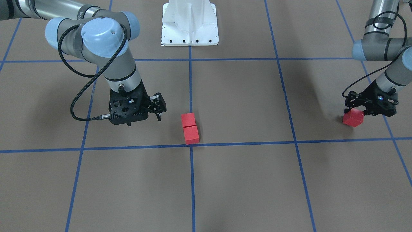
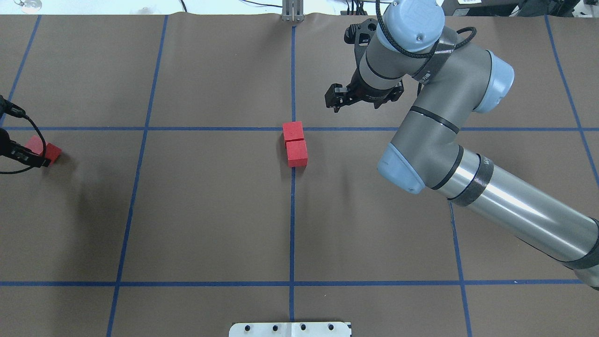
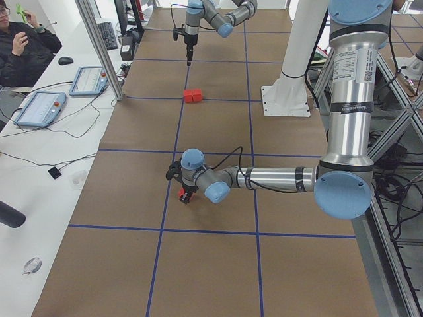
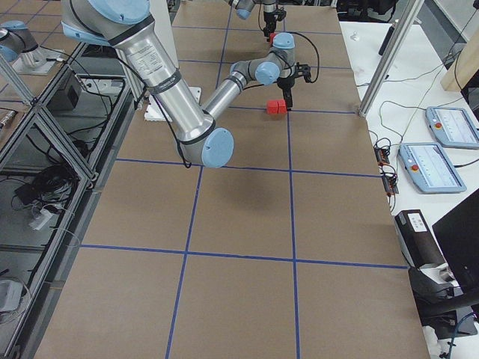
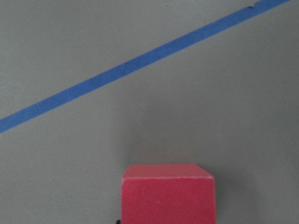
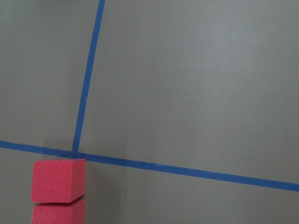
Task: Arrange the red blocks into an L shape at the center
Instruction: 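Lift the cube and carry it toward the center cubes with the left gripper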
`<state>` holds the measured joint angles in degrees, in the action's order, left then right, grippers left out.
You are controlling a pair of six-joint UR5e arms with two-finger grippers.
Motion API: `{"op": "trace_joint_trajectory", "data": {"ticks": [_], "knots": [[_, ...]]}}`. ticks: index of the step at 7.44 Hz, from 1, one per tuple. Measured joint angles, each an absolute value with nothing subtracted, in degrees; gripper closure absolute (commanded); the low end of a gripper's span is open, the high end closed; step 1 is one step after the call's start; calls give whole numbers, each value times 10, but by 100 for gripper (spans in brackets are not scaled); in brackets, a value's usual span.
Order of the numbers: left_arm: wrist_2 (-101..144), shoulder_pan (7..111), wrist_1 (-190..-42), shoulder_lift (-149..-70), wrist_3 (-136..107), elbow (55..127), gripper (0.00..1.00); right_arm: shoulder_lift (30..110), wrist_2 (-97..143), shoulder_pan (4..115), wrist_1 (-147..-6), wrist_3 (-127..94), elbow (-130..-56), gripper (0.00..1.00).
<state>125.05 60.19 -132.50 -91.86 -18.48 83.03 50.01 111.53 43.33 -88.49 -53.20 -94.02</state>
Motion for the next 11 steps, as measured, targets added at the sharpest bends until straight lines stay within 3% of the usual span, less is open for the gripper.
{"op": "trace_joint_trajectory", "data": {"ticks": [6, 11], "knots": [[1274, 635, -1308, -1041, -157, 842, 100, 501, 1115, 436, -884, -532, -940, 1], [1265, 587, -1293, -1099, -128, 840, 100, 502, 1116, 441, -883, -532, -940, 1]]}}
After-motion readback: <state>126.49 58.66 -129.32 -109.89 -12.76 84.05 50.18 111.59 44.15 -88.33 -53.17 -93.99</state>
